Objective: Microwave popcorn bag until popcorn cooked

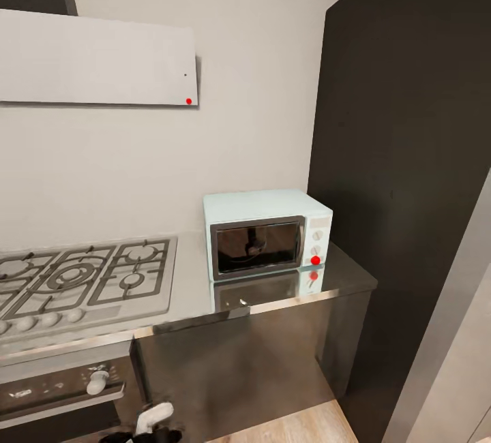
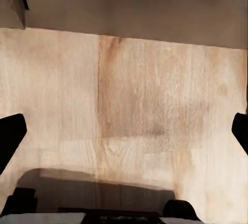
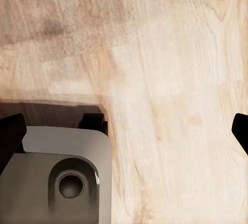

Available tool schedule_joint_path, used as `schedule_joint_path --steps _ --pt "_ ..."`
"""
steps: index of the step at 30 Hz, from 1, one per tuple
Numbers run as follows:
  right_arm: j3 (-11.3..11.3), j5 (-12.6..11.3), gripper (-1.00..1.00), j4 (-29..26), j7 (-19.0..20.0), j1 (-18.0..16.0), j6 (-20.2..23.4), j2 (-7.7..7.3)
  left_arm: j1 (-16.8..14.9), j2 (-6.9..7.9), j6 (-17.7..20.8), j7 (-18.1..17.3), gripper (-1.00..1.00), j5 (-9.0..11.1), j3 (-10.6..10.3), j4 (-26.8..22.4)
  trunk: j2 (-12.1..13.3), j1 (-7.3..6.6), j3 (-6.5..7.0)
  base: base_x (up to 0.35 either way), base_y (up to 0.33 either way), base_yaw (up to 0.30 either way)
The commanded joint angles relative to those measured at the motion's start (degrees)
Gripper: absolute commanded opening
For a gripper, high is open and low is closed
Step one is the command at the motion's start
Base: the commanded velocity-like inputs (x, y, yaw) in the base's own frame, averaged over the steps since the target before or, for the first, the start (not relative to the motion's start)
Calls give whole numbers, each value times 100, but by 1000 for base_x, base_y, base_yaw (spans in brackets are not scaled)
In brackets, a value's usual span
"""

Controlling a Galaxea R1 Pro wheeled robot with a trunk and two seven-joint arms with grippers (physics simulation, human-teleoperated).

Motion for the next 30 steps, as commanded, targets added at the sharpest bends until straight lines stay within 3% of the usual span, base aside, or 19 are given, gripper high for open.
schedule_joint_path --steps 1,3,6,11,14,15,17,19,20,23,26,29,30 --pt "-48 48 100 8 14 -7 11 0 131 0 10 114 100 65 -37 8 -5 0 -6 0 0 0" --pt "-48 48 100 9 14 -7 -2 32 636 -22 -25 351 100 59 -41 21 -5 0 -6 0 0 0" --pt "-48 48 100 2 14 -7 -12 49 1139 -30 -46 425 100 54 -42 25 -5 0 -6 0 0 0" --pt "-55 43 100 0 14 -7 0 73 1485 -60 -55 440 100 45 -42 26 -5 0 -6 0 0 0" --pt "-41 88 100 -3 37 -7 2 91 1669 -119 -458 444 100 53 -37 26 -5 0 -6 0 0 0" --pt "-34 200 100 -6 41 -7 -3 104 1733 -148 -729 445 100 59 -36 26 -5 0 -6 0 0 0" --pt "51 709 100 -20 51 -7 -6 382 1796 -184 -1020 446 100 86 -27 33 -5 0 -6 0 0 0" --pt "75 861 100 -126 53 -7 -5 556 1806 -193 -1064 446 100 103 -26 34 -5 0 -6 0 0 0" --pt "88 915 100 -367 59 -7 5 676 1809 -194 -1078 446 100 111 -26 34 -5 0 -6 0 0 0" --pt "92 955 100 -1192 75 -7 210 846 1812 -191 -1086 443 100 119 -25 35 -5 0 -6 0 0 0" --pt "101 955 100 -2322 104 -7 887 1037 1813 -190 -1085 439 100 116 -25 34 -5 0 -6 0 0 0" --pt "112 941 100 -3264 148 -7 1449 1127 1813 -190 -1084 438 100 119 -25 34 -5 0 -6 0 0 0" --pt "119 933 100 -3866 245 -7 1803 1203 1813 -190 -1084 439 100 119 -25 33 -5 0 -6 0 0 0"
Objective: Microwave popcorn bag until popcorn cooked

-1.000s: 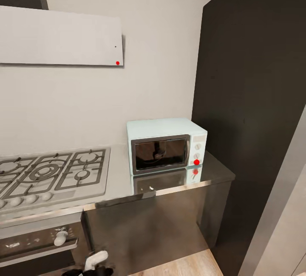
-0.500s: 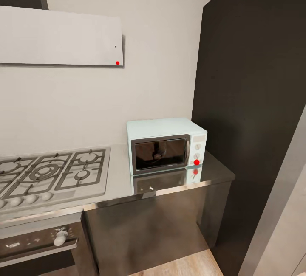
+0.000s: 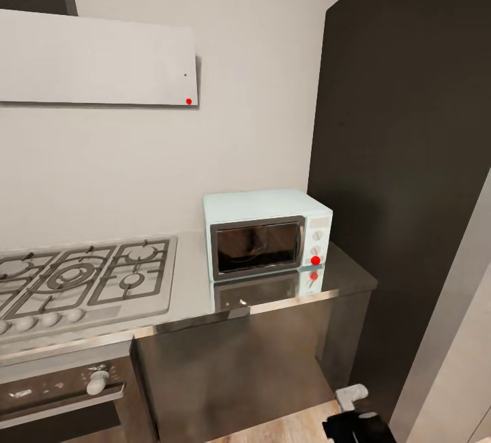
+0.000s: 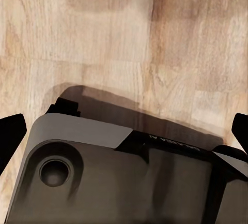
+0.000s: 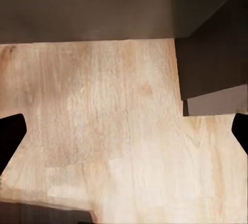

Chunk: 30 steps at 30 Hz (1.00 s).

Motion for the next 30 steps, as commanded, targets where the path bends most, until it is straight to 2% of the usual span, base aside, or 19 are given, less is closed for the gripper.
schedule_joint_path --steps 1,2,4,5,8,10,11,14,15,17,20,22,26,29,30 --pt "-39 64 100 -354 128 0 216 55 -3 1 -13 -21 100 49 -48 3 -5 0 -9 0 0 0" --pt "-37 66 100 -655 210 0 411 90 -3 1 -15 -22 100 48 -48 2 -5 0 -9 0 0 0" --pt "-24 59 100 -1815 551 0 1102 144 -3 3 -20 -23 100 46 -48 -3 -5 0 -9 0 0 0" --pt "13 58 100 -2196 633 0 1306 150 -3 2 -21 -23 100 46 -48 -3 -5 0 -9 0 0 0" --pt "369 23 100 -3898 766 0 2361 225 -3 5 -22 -21 100 46 -48 -3 -5 0 -9 0 0 0" --pt "503 17 100 -4714 782 5 3060 280 -3 5 -22 -20 100 46 -48 -2 -5 0 -9 0 0 0" --pt "539 24 100 -5026 742 -169 3500 299 -3 8 -22 -22 100 47 -48 -3 -5 0 -9 0 0 0" --pt "545 23 100 -5079 718 -701 3548 313 -3 9 -22 -20 100 49 -48 -3 -5 0 -9 0 0 0" --pt "546 21 100 -5085 715 -945 3492 319 -3 10 -22 -18 100 47 -48 -4 -5 0 -9 0 0 0" --pt "543 21 100 -5089 708 -1172 3213 321 -3 10 -22 -18 100 53 -48 -4 -5 0 -9 0 0 0" --pt "526 12 100 -5067 590 -1246 2516 401 -3 14 -22 -17 100 54 -48 -4 -5 0 -9 0 0 0" --pt "503 0 100 -5037 511 -1259 2254 472 -3 16 -22 -17 100 55 -48 -4 -5 0 -9 0 0 0" --pt "490 -65 100 -4940 524 -1265 2136 514 -3 18 -22 -21 100 55 -47 -4 -5 0 -9 0 0 0" --pt "488 -500 100 -4702 541 -1265 2159 507 -3 19 -22 -20 100 55 -45 -4 -5 0 -9 0 0 0" --pt "503 -748 100 -4676 544 -1265 2176 482 -3 19 -22 -20 100 55 -46 -4 -5 0 -9 0 0 0"
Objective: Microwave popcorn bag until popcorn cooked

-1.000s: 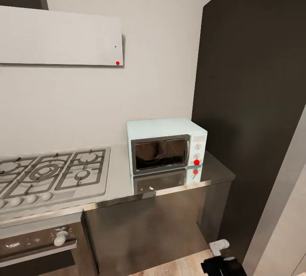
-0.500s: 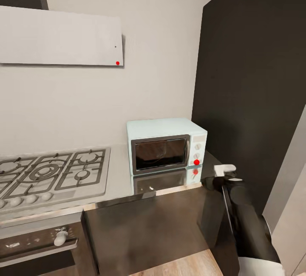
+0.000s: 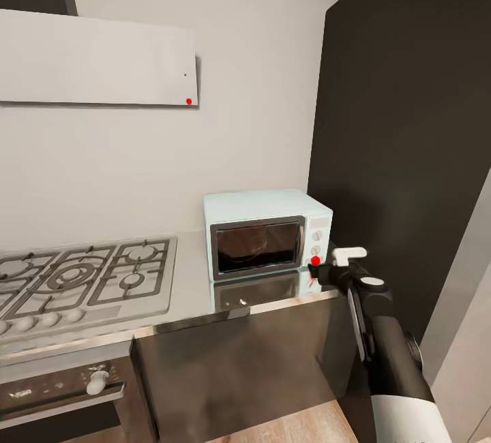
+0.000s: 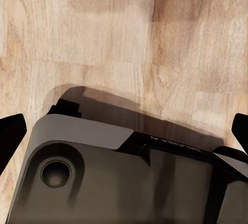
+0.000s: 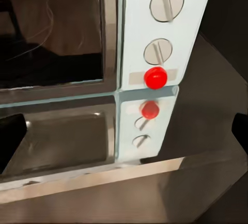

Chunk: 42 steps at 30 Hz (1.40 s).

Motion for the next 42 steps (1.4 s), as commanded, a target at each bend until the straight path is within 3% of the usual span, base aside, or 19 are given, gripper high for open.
schedule_joint_path --steps 1,5,7,9,14,21,27,32,42 --pt "-11 -29 100 7 56 -6 2 9 -3 1 -13 -22 100 51 -49 3 -5 0 -8 0 0 0" --pt "-34 -303 100 21 68 -5 -20 -4 -3 1 -20 -23 100 51 -49 3 -5 0 -8 0 0 0" --pt "-31 -565 100 -1 67 -6 16 -34 -3 1 -27 -22 100 48 -50 3 -5 0 -8 0 0 0" --pt "-35 -621 100 11 66 -4 22 -45 -3 1 -29 -24 100 45 -50 3 -5 0 -8 0 0 0" --pt "-30 -622 100 -56 67 -5 62 -45 -3 -10 -32 -25 100 15 -50 3 -5 0 -8 0 0 0" --pt "-37 -628 100 -60 57 -6 575 -47 -3 -8 -37 -25 100 -15 -50 3 -5 0 -8 0 0 137" --pt "-55 -628 100 -60 9 -6 536 -56 -3 -9 -57 -25 100 -19 -50 -1 -5 0 -8 11 -36 201" --pt "-170 -625 100 -56 -5 -6 496 -70 -3 -14 -65 -25 100 -26 -50 -5 -5 0 -8 114 -226 15" --pt "-168 -636 100 11 44 -6 414 -70 -3 -6 -71 -25 100 -16 -50 -5 -5 0 -8 130 -245 0"
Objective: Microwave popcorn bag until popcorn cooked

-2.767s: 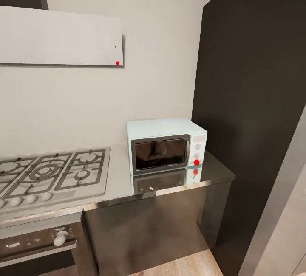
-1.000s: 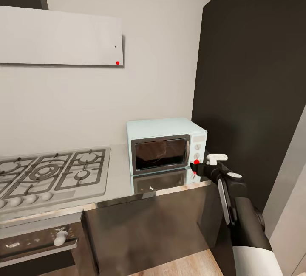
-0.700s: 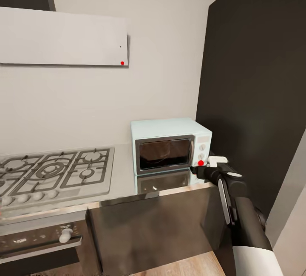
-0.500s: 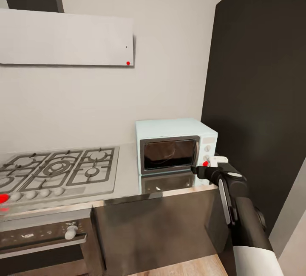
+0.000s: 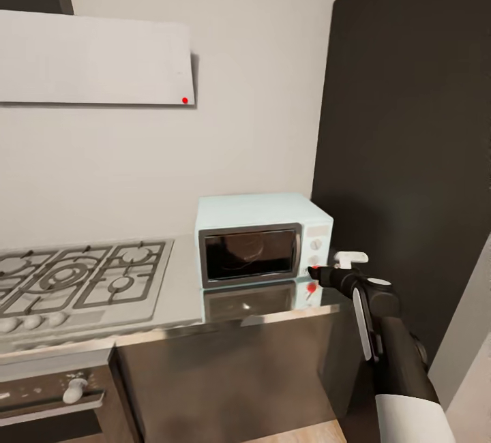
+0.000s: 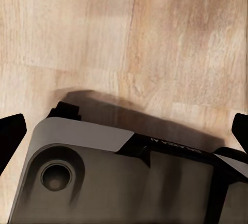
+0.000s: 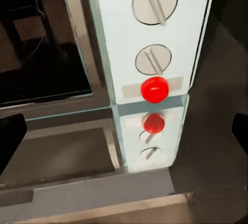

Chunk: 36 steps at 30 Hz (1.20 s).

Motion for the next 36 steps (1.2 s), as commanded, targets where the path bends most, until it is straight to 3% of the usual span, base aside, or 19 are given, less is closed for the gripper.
schedule_joint_path --steps 1,18,20,24,26,29,31,36 --pt "-12 60 100 -6 58 -5 18 7 -4 3 -16 -23 100 55 -48 7 -5 2 -8 83 -141 0" --pt "-7 63 100 0 57 -5 12 7 -4 7 -18 -23 100 58 -48 9 -5 2 -8 6 -10 0" --pt "-7 38 100 62 76 -5 -167 3 -4 7 -18 -23 100 58 -48 8 -5 2 -8 0 0 0" --pt "-27 34 100 536 104 -5 -939 -24 -4 7 -18 -23 100 58 -48 7 -5 2 -8 0 0 0" --pt "-49 26 100 688 149 -5 -1109 -203 -4 7 -18 -23 100 58 -48 8 -5 2 -8 0 0 0" --pt "-65 -151 100 754 605 -5 -1173 -512 -4 7 -18 -23 100 58 -48 6 -5 2 -8 0 0 0" --pt "-67 -199 100 763 832 -5 -1182 -580 -4 7 -20 -23 100 58 -48 7 -5 2 -8 0 0 0" --pt "-61 -226 100 767 949 -5 -1149 -612 -4 7 -23 -25 100 50 -48 6 -5 2 -8 0 0 0"
